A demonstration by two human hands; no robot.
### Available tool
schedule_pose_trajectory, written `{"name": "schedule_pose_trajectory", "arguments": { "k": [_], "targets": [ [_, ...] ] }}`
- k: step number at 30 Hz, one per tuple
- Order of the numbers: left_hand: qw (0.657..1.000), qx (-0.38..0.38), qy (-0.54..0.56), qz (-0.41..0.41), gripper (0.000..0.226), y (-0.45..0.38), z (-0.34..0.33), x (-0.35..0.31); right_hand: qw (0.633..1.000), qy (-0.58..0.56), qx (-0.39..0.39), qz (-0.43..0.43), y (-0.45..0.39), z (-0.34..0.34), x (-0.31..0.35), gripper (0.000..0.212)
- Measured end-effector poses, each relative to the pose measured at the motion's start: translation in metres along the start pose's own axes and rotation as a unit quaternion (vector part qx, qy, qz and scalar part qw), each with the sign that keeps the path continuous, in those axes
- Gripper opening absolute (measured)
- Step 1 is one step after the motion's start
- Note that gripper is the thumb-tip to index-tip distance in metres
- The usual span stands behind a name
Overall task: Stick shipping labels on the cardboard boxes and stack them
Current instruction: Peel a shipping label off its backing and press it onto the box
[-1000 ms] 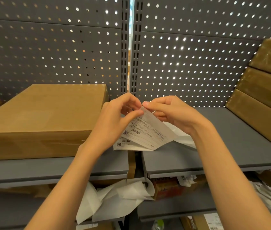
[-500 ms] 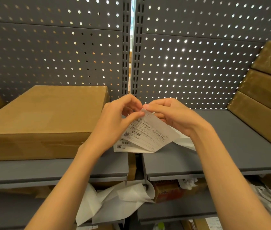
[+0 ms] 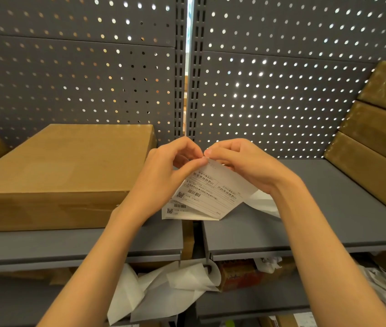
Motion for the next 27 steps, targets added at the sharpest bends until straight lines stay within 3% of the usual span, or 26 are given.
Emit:
{"name": "schedule_pose_trajectory", "arguments": {
  "k": [15, 27],
  "targets": [
    [1.0, -0.017, 0.005, -0.01, 0.007, 0.001, 0.001, -0.001, 0.994, -0.074, 0.076, -0.016, 0.005, -0.005, -0.007, 0.029],
    [1.0, -0.009, -0.011, -0.027, 0.009, 0.0, 0.001, -0.006, 0.997, -0.025, 0.067, -0.028, 0.006, -0.005, -0.01, 0.027]
  ]
}}
Point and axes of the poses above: each hand's wrist, its own y-axis away from the middle knuckle, its own z-axis out of the back of the hand, x = y × z, the point moved 4 cm from there along -y, towards the middle knuckle, and after that the axes turned 7 degrees about -x, right-handed, at the moved point
